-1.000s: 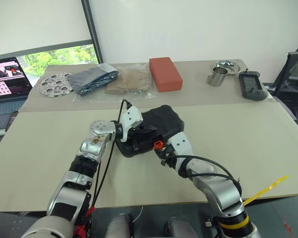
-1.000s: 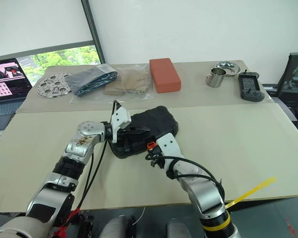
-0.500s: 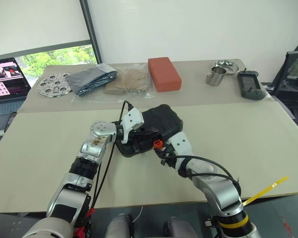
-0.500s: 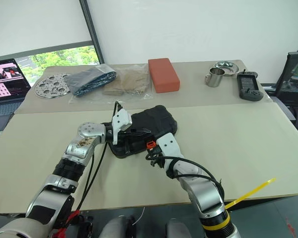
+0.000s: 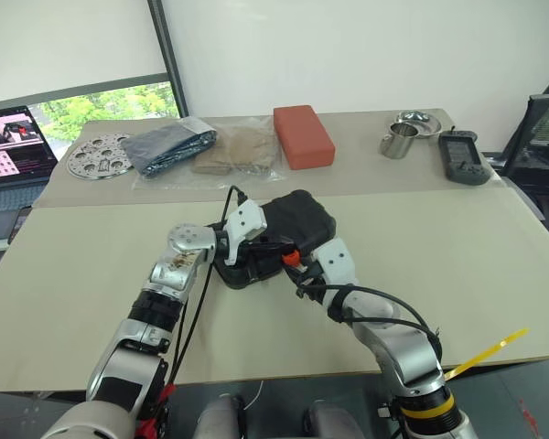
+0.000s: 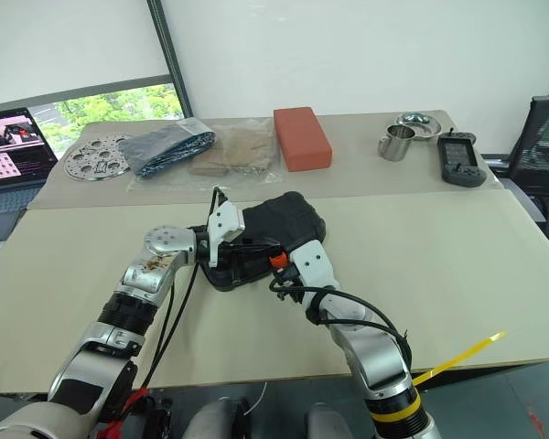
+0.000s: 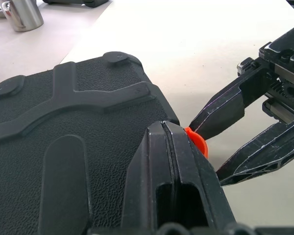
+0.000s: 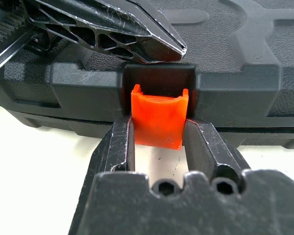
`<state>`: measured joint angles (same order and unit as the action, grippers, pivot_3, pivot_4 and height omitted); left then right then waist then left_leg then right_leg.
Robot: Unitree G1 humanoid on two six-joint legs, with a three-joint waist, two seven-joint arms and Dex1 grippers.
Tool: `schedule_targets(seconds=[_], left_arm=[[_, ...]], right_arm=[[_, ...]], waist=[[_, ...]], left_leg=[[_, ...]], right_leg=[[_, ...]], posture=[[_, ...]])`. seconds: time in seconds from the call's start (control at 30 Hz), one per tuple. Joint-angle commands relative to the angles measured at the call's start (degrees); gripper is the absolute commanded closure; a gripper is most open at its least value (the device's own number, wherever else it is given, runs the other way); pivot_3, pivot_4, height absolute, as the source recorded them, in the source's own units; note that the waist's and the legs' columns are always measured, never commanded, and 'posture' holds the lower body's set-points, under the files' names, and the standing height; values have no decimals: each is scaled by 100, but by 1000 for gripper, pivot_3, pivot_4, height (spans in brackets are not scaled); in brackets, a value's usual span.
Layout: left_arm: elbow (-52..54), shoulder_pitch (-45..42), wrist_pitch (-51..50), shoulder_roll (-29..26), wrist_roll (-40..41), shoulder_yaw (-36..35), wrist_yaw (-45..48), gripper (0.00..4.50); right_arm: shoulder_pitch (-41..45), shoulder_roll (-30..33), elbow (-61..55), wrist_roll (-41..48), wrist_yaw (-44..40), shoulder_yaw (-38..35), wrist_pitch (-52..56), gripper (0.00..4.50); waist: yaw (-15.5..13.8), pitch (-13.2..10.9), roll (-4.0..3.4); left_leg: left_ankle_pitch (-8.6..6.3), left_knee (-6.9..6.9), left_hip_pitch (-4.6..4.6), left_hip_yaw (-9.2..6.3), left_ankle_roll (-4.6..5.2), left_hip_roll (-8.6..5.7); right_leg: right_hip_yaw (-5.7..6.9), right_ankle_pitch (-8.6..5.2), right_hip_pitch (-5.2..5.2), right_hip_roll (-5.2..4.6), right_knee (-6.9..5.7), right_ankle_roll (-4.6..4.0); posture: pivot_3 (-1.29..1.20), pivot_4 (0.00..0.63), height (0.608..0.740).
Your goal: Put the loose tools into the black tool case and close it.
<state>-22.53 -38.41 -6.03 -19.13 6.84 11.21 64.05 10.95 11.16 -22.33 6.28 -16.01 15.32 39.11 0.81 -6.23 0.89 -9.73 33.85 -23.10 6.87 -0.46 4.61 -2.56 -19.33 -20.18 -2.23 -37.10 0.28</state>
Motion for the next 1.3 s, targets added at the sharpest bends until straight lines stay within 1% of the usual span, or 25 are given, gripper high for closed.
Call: schedule_targets(seconds=[0.03,0.07,0.13,0.27,0.53,0.67,0.7,0.73,0.77,0.87,0.9,1.3], left_arm=[[-331,254,-77,-27,-191,279,59,4500],[-335,257,-71,-34,-194,275,54,4500],[-357,262,-54,-38,-204,266,32,4500],[-371,287,-43,-58,-195,248,3,4500],[-509,233,-4,-99,-170,161,-55,4500],[-579,191,21,-86,-164,138,-93,4500],[-595,180,25,-80,-163,137,-99,4500],[-605,174,31,-77,-163,137,-102,4500],[-610,171,32,-70,-162,137,-106,4500],[-596,182,26,-56,-159,143,-115,4500],[-577,198,16,-58,-154,141,-119,4500],[-505,260,-12,-112,-147,125,-140,4500]], right_arm=[[316,-72,-337,-83,59,-156,-531,3331],[328,-74,-321,-94,42,-142,-506,3331],[343,-78,-293,-117,24,-119,-498,2319],[232,-67,-374,-77,-14,-149,-531,1139],[-173,209,-990,193,-277,-438,-250,1139],[-344,342,-919,142,-311,-383,-181,2141],[-326,333,-881,161,-314,-356,-144,2601],[-305,323,-854,172,-314,-329,-123,2928],[-270,317,-816,172,-324,-287,-110,3151],[-169,279,-707,168,-331,-189,-56,4251],[-128,271,-635,162,-345,-137,-32,4380],[34,234,-149,17,-305,11,-157,4380]], waist=[[0,0,0],[0,0,0],[0,0,-1],[4,4,-5],[3,32,-12],[10,43,-19],[13,44,-18],[15,45,-19],[14,46,-19],[13,48,-20],[9,48,-20],[9,51,-20]], left_leg=[[0,0,0,0,0,0],[0,0,0,0,0,0],[0,0,1,0,0,0],[0,0,8,-1,0,1],[-1,-2,9,-1,0,0],[-1,-3,13,-3,0,2],[-1,-2,14,-3,1,1],[-1,-1,14,-3,0,1],[-1,-2,14,-3,1,1],[-1,-2,14,-3,1,1],[-1,-1,14,-4,1,1],[-1,-2,13,-4,1,1]], right_leg=[[0,0,0,0,0,0],[0,0,0,0,0,0],[0,0,1,0,0,0],[-1,0,5,1,-1,0],[-1,0,8,0,2,0],[-3,0,10,4,1,0],[-3,0,10,3,0,0],[-3,0,10,3,0,1],[-3,0,11,3,1,0],[-3,-1,10,3,1,1],[-3,0,10,3,1,1],[-3,0,10,3,1,0]], posture=[[0,150,740],[0,150,740],[0,150,740],[0,150,740],[0,150,740],[0,150,740],[0,150,740],[0,150,740],[0,150,740],[0,150,740],[0,150,740],[0,150,740]])
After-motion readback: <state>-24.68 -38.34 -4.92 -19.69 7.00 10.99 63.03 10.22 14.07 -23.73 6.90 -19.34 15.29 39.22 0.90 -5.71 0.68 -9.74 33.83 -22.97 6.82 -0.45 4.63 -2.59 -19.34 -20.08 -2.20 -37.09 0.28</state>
